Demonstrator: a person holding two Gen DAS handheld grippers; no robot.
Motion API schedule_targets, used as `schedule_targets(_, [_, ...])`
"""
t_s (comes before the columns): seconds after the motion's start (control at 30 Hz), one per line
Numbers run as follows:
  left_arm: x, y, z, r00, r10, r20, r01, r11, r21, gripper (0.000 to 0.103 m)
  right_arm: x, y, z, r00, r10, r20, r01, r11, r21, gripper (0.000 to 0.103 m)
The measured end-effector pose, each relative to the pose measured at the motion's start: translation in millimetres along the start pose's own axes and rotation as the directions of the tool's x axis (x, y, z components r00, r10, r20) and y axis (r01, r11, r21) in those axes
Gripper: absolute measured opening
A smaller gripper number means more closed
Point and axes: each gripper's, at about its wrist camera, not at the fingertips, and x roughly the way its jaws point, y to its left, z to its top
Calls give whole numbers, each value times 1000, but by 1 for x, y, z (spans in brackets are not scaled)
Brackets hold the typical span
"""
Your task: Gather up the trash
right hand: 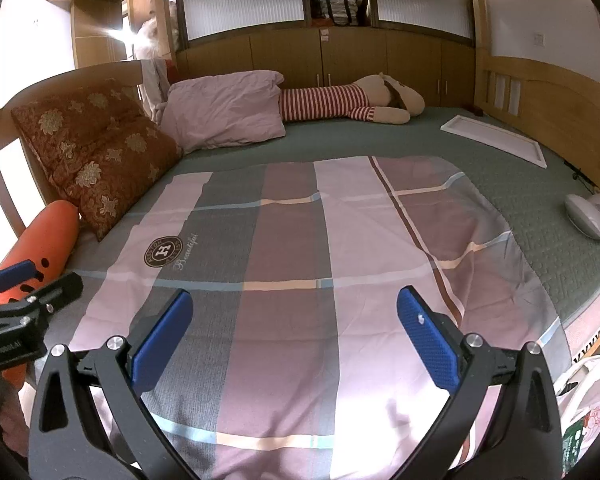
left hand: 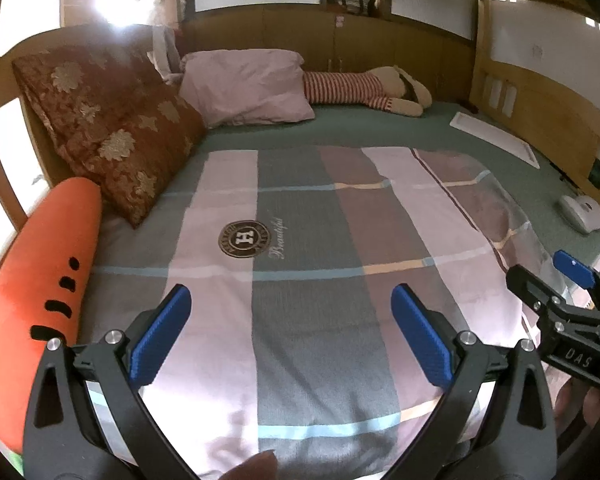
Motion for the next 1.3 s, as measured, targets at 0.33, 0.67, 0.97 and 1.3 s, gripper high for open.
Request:
schedule_targets(0.33, [-3, 4, 4, 1000, -19, -5, 19, 999, -36, 100, 0, 0, 0, 1000, 1, 0, -1, 1000, -4, 100])
schedule_targets(0.67, [-10, 1, 8, 998, -52, 27, 53, 998, -33, 100, 0, -1, 0, 1000, 0, 1, 0, 1000, -1, 100])
schedule_targets(0.97, [-8, 2, 9, 999, -44, 6, 45, 998, -49, 100, 0, -1, 1, 1000, 2, -1, -2, 1000, -1, 100])
schedule_targets(1.3, [-7, -2, 7, 998, -60, -2, 59, 998, -29, 100, -1, -1, 1, 1000, 1, -3, -1, 1000, -3, 100])
